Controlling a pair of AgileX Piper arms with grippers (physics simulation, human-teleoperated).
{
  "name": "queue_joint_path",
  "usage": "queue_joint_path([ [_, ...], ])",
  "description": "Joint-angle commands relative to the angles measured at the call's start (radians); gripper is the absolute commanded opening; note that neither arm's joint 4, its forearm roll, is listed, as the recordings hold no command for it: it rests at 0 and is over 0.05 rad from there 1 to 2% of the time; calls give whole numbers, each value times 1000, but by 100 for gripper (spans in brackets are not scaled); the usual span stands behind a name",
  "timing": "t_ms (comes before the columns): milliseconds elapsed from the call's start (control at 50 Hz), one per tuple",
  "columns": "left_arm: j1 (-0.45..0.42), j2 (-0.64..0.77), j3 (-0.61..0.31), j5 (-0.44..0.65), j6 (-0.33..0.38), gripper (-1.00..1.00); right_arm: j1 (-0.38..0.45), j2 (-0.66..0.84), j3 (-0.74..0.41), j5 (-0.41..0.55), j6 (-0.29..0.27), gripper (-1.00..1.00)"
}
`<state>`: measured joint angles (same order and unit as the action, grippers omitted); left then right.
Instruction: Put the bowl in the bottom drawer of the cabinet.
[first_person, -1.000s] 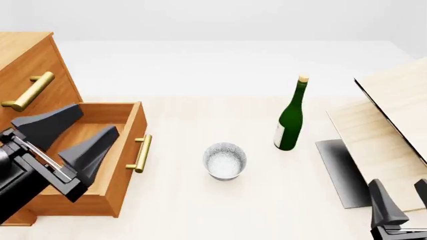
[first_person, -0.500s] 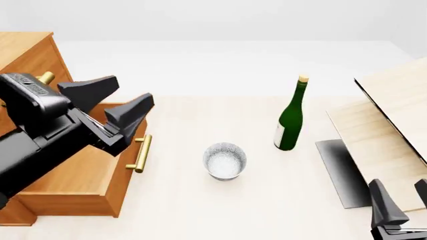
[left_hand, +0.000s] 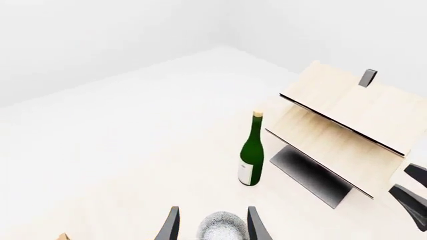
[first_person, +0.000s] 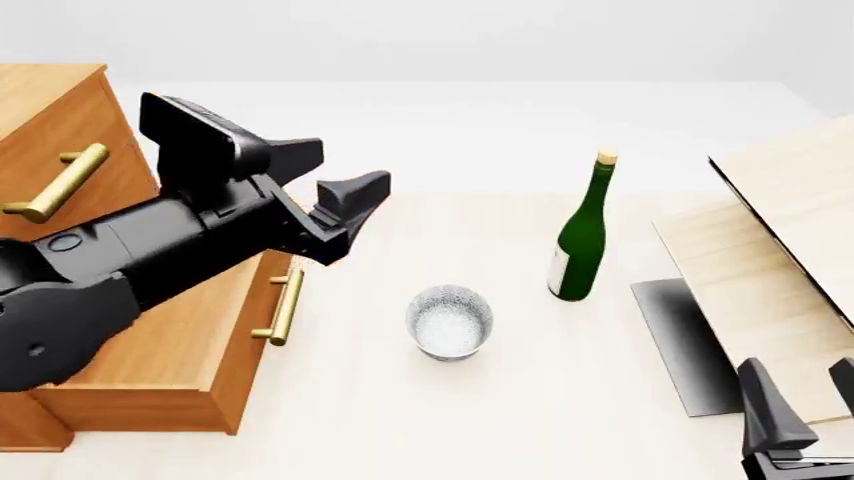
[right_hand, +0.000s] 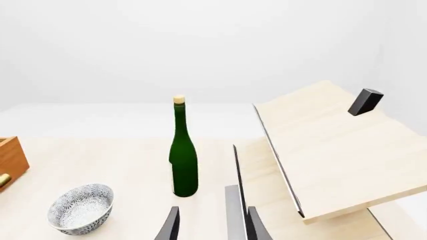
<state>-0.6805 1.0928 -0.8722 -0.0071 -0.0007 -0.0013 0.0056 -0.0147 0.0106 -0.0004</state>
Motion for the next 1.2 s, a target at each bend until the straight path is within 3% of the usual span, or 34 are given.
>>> queue_joint_path([
  [20,-37,111,-87,47,5,100,0,0,0,0,0,100],
  [340,-100,232,-203,116,20,100,0,0,0,0,0,100],
  [760,-101,381,-309,170,-2,100,0,0,0,0,0,100],
  [1200,-94,442,-303,197,-34,100,0,0,0,0,0,100],
])
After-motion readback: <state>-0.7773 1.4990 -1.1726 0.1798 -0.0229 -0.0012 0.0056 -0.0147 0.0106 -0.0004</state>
